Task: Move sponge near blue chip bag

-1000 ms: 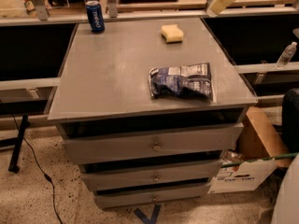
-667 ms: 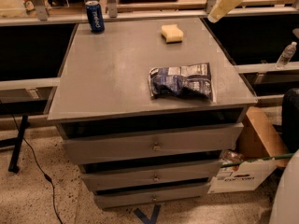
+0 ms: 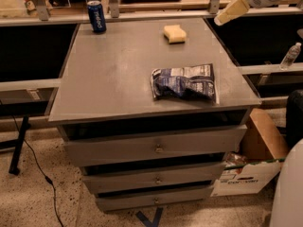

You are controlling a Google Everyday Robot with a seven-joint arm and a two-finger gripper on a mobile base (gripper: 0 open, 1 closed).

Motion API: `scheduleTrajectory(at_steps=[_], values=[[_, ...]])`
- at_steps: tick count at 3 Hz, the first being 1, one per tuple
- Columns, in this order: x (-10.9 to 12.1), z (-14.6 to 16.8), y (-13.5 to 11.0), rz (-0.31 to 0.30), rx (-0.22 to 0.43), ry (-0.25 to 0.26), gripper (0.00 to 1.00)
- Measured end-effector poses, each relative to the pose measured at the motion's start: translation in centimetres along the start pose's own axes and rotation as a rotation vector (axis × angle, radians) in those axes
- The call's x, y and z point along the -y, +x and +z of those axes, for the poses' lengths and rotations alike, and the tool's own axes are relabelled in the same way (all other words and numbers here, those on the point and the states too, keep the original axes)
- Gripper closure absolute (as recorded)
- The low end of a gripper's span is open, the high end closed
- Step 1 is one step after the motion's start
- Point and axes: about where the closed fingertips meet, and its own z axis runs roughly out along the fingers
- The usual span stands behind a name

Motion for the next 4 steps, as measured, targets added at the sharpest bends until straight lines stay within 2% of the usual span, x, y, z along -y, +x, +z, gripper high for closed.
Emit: scheduleTrajectory(at_steps=[1,2,3,4], values=[[0.1,2.9,1.4,0.060,0.042,-0.022,0.00],[-0.4,6.0,3.5,0.110,0.046,-0.051,0.00],[-1.7,9.3,5.6,0.129,0.019,-0.080,0.00],[-4.5,13.9,7.3,0.141,0.031,-0.138,0.00]])
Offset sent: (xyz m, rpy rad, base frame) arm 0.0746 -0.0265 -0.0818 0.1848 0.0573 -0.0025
